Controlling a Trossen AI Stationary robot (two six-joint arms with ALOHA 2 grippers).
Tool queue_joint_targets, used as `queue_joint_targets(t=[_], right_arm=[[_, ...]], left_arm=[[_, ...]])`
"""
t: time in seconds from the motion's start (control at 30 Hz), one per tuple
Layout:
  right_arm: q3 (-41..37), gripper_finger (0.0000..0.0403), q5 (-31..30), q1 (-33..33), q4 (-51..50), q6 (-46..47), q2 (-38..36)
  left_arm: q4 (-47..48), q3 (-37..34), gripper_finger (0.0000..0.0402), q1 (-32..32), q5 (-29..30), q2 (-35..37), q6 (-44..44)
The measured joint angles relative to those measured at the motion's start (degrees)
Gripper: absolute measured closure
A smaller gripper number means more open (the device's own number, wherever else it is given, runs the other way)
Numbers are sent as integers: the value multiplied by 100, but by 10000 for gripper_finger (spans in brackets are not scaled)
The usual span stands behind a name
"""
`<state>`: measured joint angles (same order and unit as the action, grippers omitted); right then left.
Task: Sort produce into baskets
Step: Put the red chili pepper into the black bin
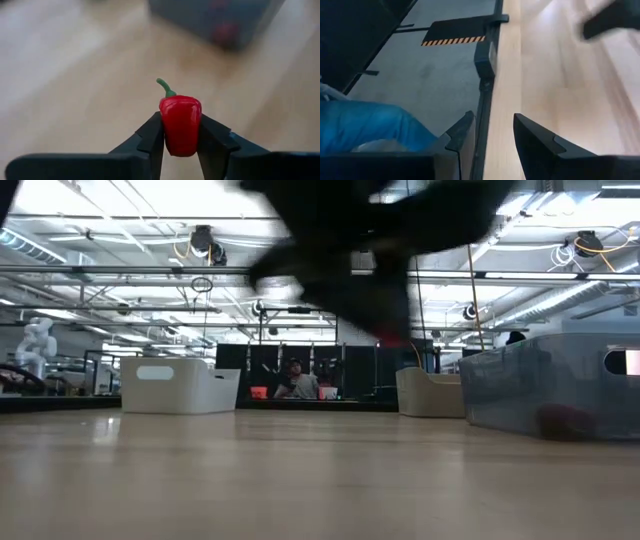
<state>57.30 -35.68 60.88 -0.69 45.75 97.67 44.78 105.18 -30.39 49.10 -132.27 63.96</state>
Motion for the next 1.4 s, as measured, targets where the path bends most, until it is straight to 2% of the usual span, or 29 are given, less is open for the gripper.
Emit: queue_joint_targets(t=[0.07,0.13,0.2,0.3,0.4,0.5,0.63,0.87,0.97,1.17,1.3,1.4], right_arm=[[0,277,118,8,-3,21,0],[0,277,155,49,-4,111,0],[0,277,154,116,-4,204,0],[0,277,154,283,-6,335,0],[0,277,142,446,-24,463,0],[0,277,138,561,-49,533,0],[0,277,124,601,-114,535,0],[0,277,105,560,-122,427,0],[-2,277,72,557,-124,438,0],[-2,277,70,560,-118,441,0],[-2,277,71,560,-110,478,0],[-2,277,73,562,-105,589,0]], left_arm=[[-878,98,299,369,-94,1,-1195],[-1994,108,298,782,-697,9,-2319],[-2995,105,298,1162,-1450,9,-3061],[-4120,105,298,1623,-2184,11,-3492],[-4692,105,297,1885,-2643,13,-3730],[-4750,105,297,2025,-2998,13,-3888],[-4501,105,297,2055,-2998,-11,-4061],[-4692,103,290,2014,-3013,-135,-4508],[-4717,101,266,2026,-3215,-155,-4510],[-4716,113,200,2026,-3211,-111,-4546],[-4213,365,184,2024,-3255,102,-4725],[-2996,640,183,2026,-3252,397,-4738]])
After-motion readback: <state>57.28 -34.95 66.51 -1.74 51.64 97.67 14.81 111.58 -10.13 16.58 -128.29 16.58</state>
